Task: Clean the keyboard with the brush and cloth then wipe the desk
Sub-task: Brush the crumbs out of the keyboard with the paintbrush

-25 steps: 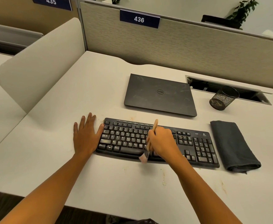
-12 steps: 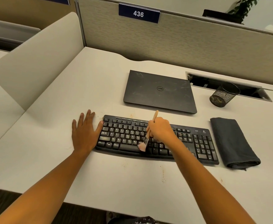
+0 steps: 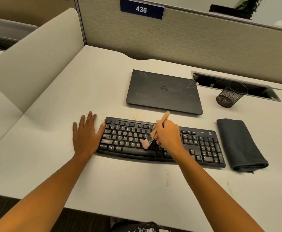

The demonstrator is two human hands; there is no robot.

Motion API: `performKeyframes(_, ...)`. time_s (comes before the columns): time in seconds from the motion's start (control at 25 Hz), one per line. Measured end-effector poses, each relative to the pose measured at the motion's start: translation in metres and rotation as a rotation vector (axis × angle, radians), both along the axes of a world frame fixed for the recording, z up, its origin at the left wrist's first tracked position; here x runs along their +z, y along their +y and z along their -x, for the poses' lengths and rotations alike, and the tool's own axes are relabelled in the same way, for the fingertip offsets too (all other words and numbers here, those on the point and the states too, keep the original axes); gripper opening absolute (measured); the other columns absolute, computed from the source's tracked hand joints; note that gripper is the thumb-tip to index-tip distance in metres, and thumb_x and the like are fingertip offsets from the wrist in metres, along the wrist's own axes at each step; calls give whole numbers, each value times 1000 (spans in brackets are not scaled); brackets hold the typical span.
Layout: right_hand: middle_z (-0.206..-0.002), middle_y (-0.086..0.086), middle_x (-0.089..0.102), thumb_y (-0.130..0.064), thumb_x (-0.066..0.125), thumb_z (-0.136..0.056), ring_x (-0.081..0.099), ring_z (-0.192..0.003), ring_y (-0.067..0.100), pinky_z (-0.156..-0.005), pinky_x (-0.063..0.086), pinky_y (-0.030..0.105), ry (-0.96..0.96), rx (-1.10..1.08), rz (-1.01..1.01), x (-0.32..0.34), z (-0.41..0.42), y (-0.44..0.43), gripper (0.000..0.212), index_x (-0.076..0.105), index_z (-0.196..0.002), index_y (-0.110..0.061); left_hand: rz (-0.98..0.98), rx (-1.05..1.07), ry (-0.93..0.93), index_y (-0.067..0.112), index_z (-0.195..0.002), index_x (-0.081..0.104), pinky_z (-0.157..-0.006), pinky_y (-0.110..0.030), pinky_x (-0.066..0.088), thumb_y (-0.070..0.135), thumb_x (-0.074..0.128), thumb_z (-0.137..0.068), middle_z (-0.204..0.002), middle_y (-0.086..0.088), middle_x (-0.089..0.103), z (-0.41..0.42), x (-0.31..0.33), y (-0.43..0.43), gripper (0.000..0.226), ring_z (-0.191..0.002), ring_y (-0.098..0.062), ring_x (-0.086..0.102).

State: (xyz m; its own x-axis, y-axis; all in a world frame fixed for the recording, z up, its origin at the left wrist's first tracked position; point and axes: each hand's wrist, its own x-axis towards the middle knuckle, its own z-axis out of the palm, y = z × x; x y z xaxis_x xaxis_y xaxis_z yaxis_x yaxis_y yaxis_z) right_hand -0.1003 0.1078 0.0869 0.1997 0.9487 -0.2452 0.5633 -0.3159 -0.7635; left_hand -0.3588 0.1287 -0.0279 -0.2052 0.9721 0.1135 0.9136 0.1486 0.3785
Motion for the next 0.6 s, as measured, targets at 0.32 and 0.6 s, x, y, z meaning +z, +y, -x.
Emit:
performKeyframes(0.32,-70,7,62,-26,40,-103,58,-55,15,-51,49,24,-45,-107,-204,21,-25,-5,35,62,-84,-8,-6,-2,4,22,-151,33,-121,-45,3,59,28,-99,-161,3,23,0,-3,0,64,-150,-19,13)
performKeyframes(0.6,-77,14,66,-21,38,-103,63,-62,20,-56,57,30,-145,64,-49,5,-16,-19,38,62,-85,2,-8,-6,16,21,-151,33,-121,-46,4,60,25,-98,-161,2,24,1,-4,0,66,-150,-21,14)
